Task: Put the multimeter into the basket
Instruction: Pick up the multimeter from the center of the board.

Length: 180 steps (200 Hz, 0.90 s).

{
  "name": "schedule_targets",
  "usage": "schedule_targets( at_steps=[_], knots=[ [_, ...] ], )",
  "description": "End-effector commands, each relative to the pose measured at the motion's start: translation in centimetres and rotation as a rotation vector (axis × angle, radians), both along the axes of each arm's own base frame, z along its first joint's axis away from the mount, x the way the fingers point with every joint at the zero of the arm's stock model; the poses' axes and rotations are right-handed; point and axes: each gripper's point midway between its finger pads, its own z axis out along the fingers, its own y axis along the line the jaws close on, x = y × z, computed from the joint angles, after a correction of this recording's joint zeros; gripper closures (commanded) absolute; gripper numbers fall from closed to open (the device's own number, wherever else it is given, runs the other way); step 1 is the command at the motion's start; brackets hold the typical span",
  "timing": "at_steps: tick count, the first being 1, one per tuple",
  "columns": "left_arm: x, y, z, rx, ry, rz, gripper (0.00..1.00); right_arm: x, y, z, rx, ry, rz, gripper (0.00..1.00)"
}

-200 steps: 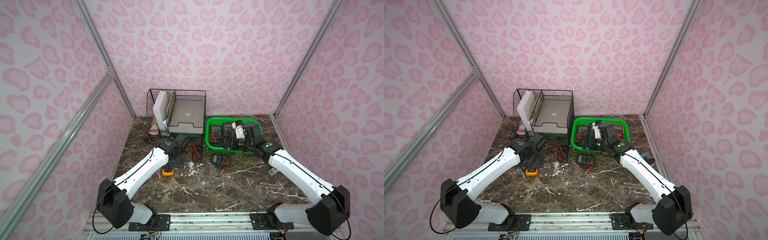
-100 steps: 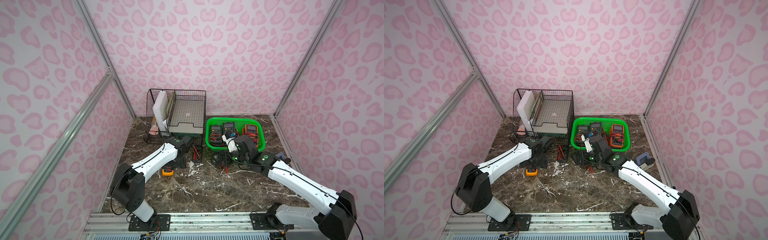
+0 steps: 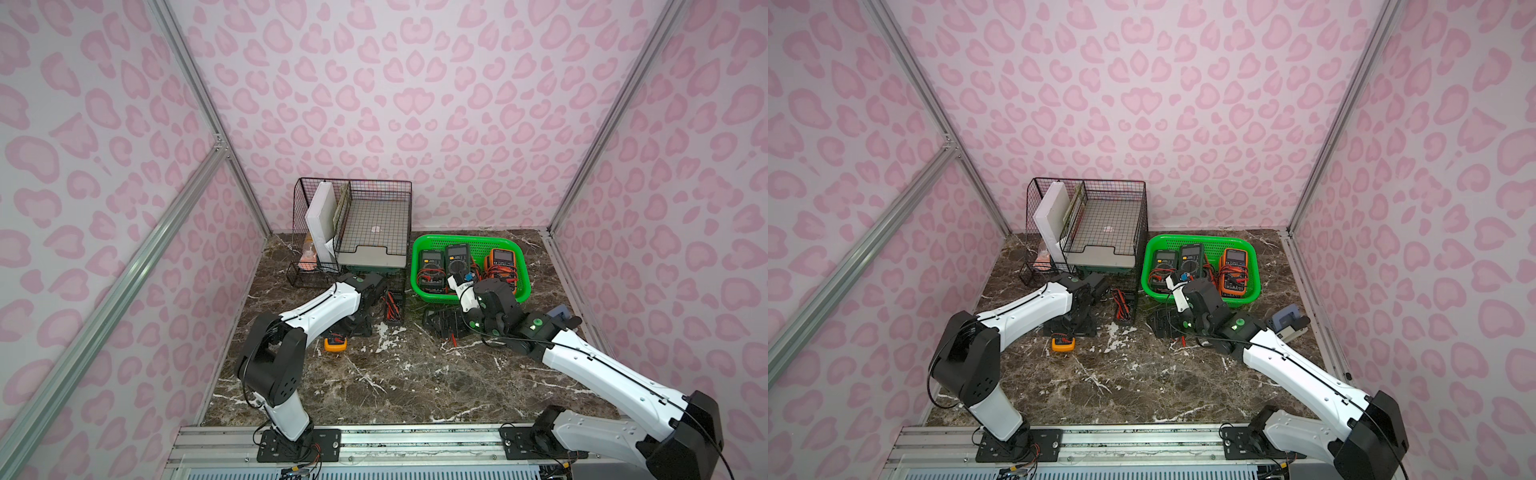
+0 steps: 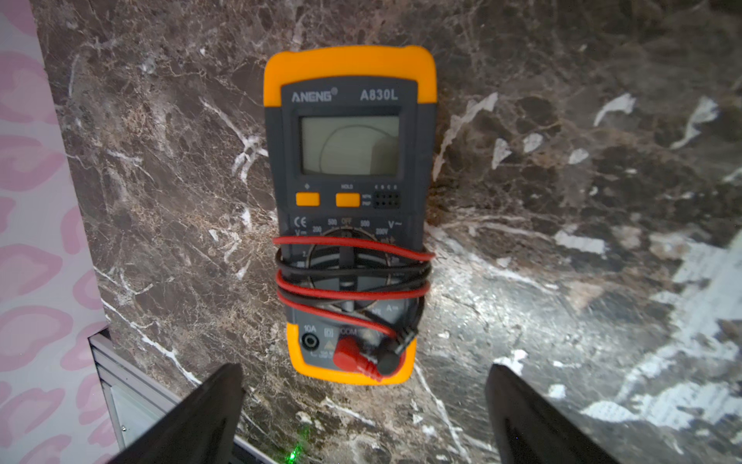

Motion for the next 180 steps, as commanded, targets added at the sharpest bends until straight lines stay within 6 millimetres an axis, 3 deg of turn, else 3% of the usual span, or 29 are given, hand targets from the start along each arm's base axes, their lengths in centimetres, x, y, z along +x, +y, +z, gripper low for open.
schedule_targets(
  at_steps=[1,58,142,159,180],
  knots=[
    [0.4,0.3,-0.5,-0.010,0.008,0.000,0.02,0.4,0.0,0.2,-0.001,-0.025,-0.008,0.03],
    [1.2,1.5,-2.0,-0.044,0.033,0.015,0.01,1.0,-0.1,0.5,-0.007,-0.026,-0.040,0.03],
    [1.5,1.0,-5.2,-0.099,0.071,0.048,0.01,1.6,-0.4,0.3,-0.038,-0.032,-0.066,0.02],
    [1.6,0.8,-5.6,-0.107,0.078,0.051,0.04,1.7,-0.3,0.3,-0.038,-0.029,-0.070,0.02],
    [1.5,0.8,-5.8,-0.113,0.078,0.057,0.16,1.7,-0.4,0.2,-0.041,-0.028,-0.071,0.02]
  ],
)
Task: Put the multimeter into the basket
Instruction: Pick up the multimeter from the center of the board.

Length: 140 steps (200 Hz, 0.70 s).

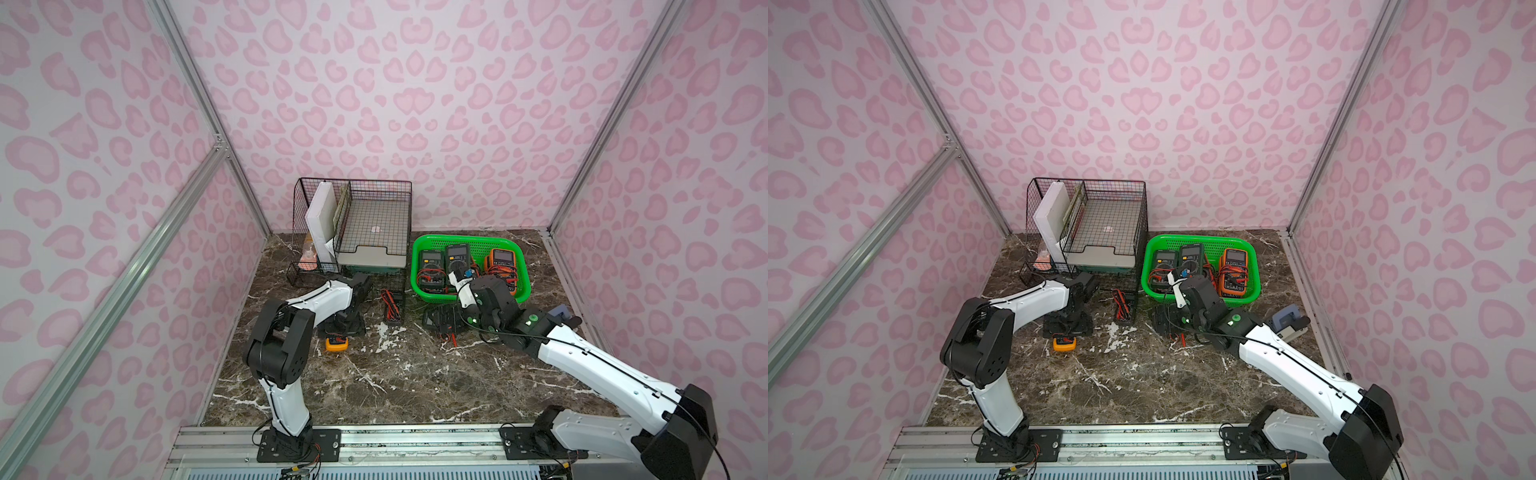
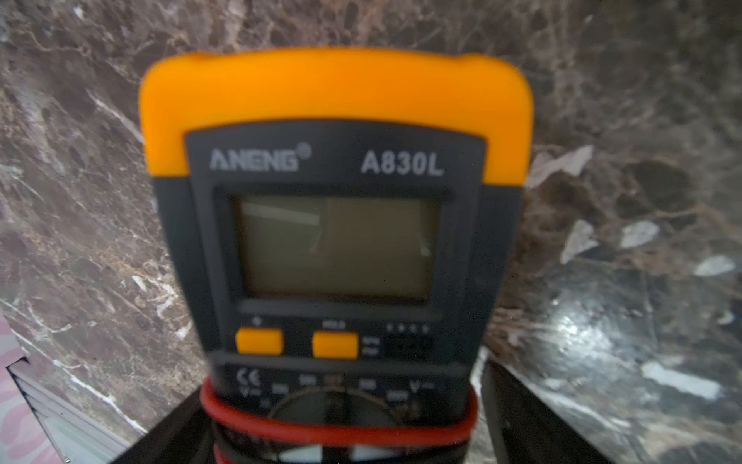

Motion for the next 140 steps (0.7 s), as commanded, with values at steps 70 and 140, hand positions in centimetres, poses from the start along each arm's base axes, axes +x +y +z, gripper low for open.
schedule_targets(
  at_steps=[70,140],
  knots=[
    [-1.6,-0.1,0.1,-0.048,-0.013,0.041,0.61,0.0,-0.4,0.0,-0.020,-0.016,-0.003,0.02],
    [-2.7,0.0,3.8,-0.089,-0.081,0.054,1.00,0.7,-1.2,0.0,-0.031,-0.033,-0.015,0.01]
  ],
)
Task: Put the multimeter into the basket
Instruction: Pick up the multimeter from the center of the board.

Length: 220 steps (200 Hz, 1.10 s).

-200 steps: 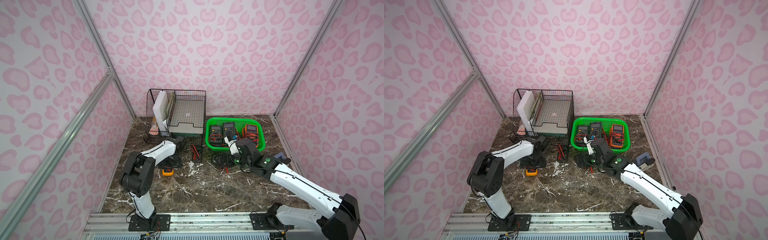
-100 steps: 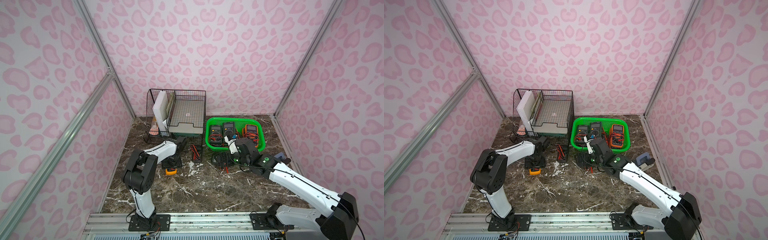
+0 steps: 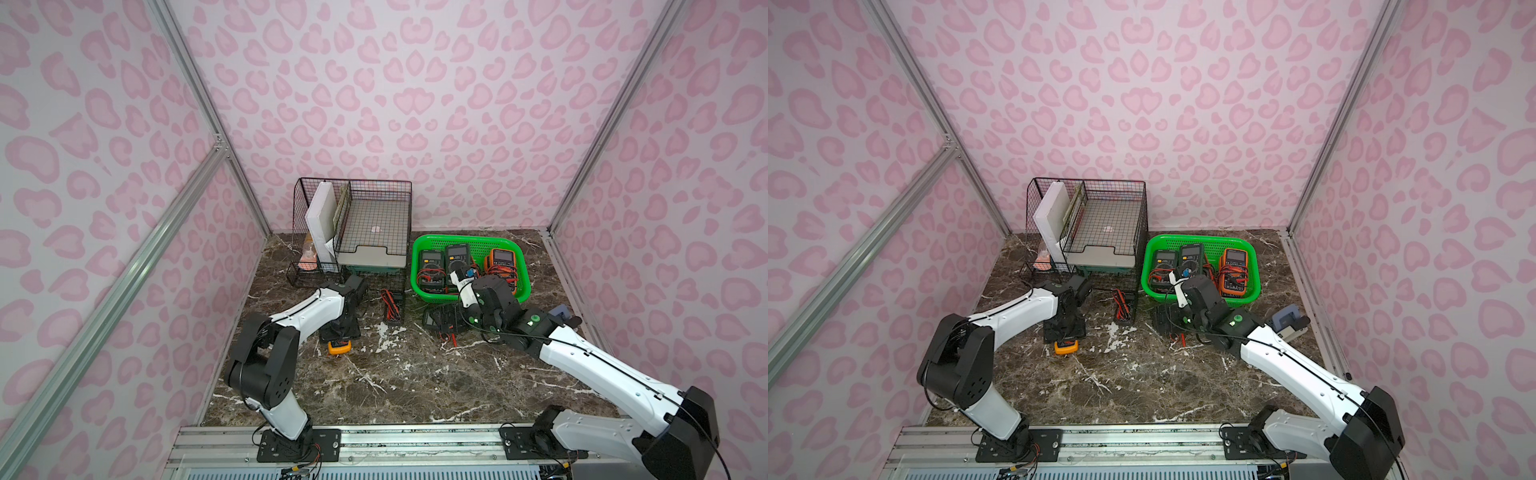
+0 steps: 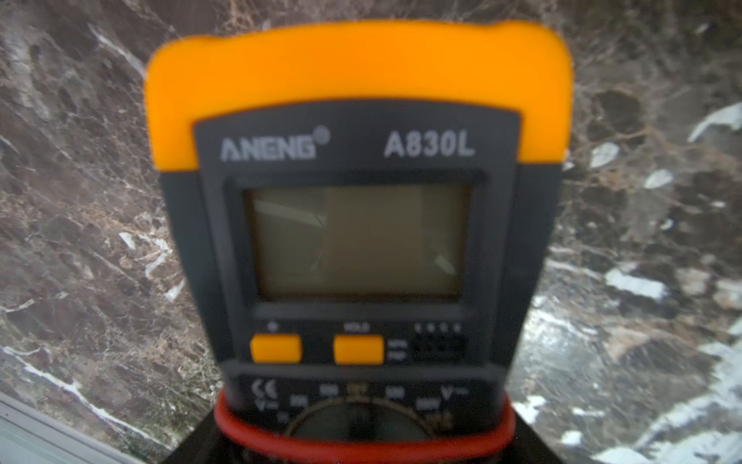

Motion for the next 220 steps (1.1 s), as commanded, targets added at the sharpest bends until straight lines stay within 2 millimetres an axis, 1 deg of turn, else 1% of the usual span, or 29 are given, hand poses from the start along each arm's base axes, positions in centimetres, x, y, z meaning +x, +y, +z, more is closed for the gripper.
schedule_targets(
  at_steps=[1,19,49,99,145,165,204,213,215,220],
  knots=[
    [-0.7,0.1,1.3,-0.003,-0.005,0.007,1.00,0.2,-0.4,-0.1,-0.016,-0.010,-0.005,0.01],
    [-0.7,-0.2,2.6,-0.015,-0.032,-0.001,1.00,0.4,-0.7,0.0,-0.013,-0.013,-0.010,0.01],
    [-0.5,-1.2,4.9,-0.035,-0.086,-0.029,1.00,0.7,-1.4,-0.3,-0.004,0.001,-0.017,0.01],
    [0.0,-4.3,8.5,-0.083,-0.160,-0.094,1.00,1.6,-3.6,-0.6,0.019,0.011,-0.075,0.01],
    [0.3,-6.9,11.4,-0.129,-0.238,-0.141,1.00,2.5,-5.4,-0.1,0.034,0.007,-0.108,0.01],
    [0.7,-7.9,12.8,-0.152,-0.273,-0.157,1.00,3.1,-6.2,0.1,0.042,0.005,-0.129,0.01],
    [1.4,-9.6,15.6,-0.200,-0.341,-0.191,1.00,4.0,-7.0,0.4,0.065,0.009,-0.147,0.01],
    [1.4,-9.8,15.7,-0.207,-0.344,-0.197,1.00,4.1,-7.2,0.6,0.065,0.003,-0.149,0.01],
    [1.6,-10.1,16.5,-0.220,-0.363,-0.199,1.00,4.1,-7.3,0.7,0.065,0.002,-0.151,0.01],
    [1.8,-10.4,17.0,-0.230,-0.374,-0.202,1.00,4.2,-7.4,0.7,0.064,0.001,-0.155,0.01]
  ],
)
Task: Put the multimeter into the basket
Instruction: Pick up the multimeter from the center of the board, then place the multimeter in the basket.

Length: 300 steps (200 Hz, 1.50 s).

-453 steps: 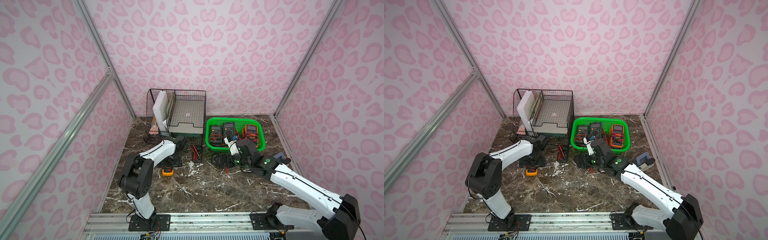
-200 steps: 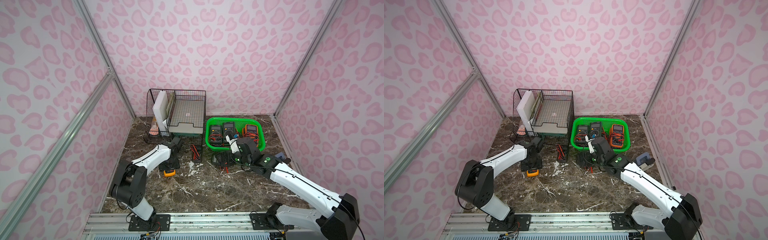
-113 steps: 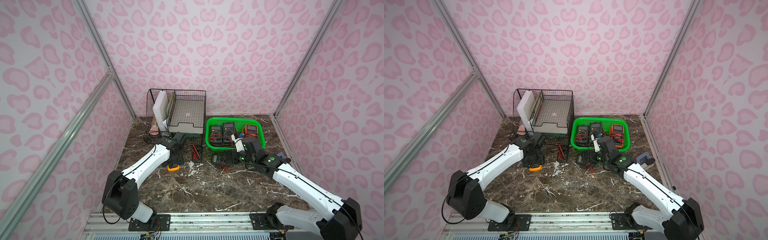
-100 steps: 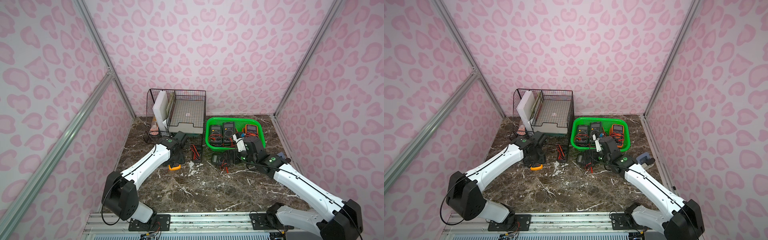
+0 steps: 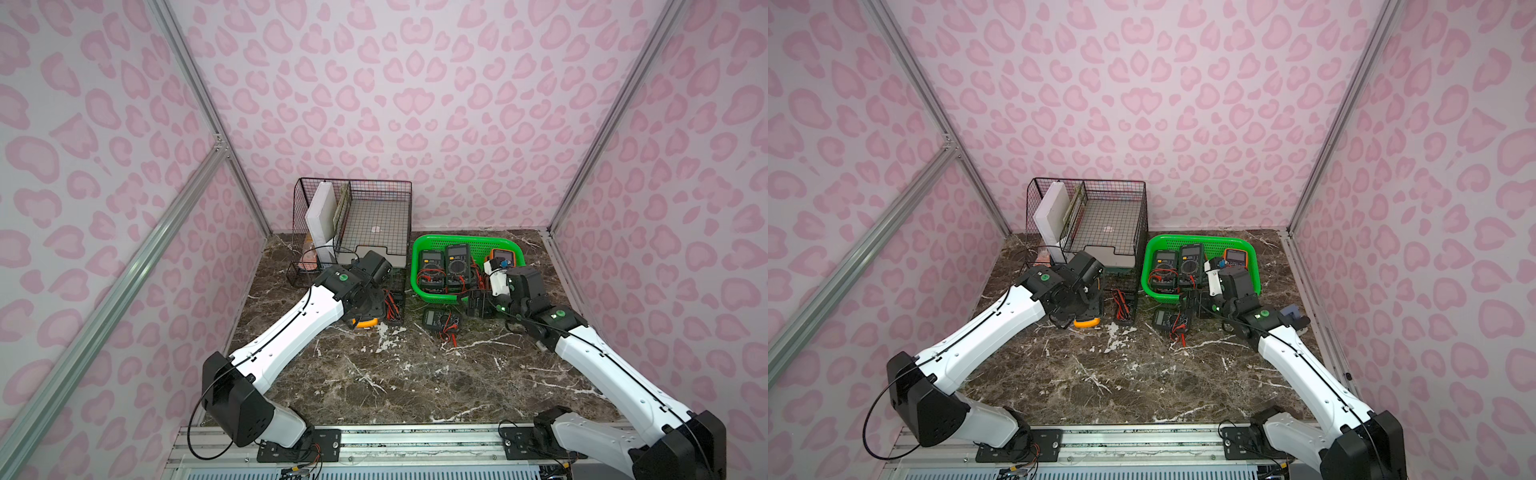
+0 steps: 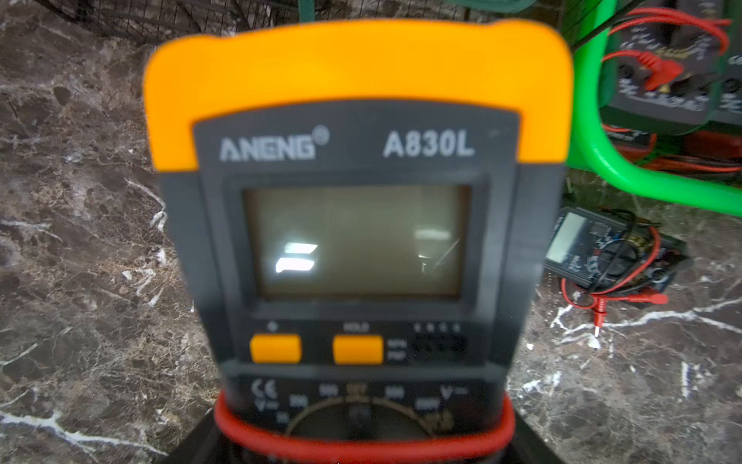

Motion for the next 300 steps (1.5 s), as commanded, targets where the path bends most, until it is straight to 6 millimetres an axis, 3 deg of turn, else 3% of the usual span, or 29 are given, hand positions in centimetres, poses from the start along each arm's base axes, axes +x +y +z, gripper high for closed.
schedule_targets(
  at_steps=[1,61,110,187,235,300],
  knots=[
    [0.4,-0.7,1.9,-0.035,-0.044,-0.005,1.00,0.3,0.0,0.7,0.013,-0.016,0.011,0.01],
    [1.0,-3.4,5.9,-0.140,-0.140,-0.084,1.00,1.0,-2.0,0.8,0.021,-0.019,-0.039,0.01],
    [2.2,-5.9,8.8,-0.218,-0.209,-0.143,1.00,2.0,-4.8,1.2,0.017,-0.033,-0.104,0.01],
    [4.9,-11.1,10.2,-0.256,-0.226,-0.254,1.00,2.9,-7.7,0.9,0.022,-0.028,-0.179,0.01],
    [6.6,-14.5,9.5,-0.261,-0.219,-0.327,1.00,3.5,-8.1,0.9,0.062,-0.016,-0.212,0.01],
    [9.9,-18.2,5.9,-0.209,-0.189,-0.388,1.00,3.6,-8.0,0.5,0.104,0.018,-0.239,0.01]
  ],
)
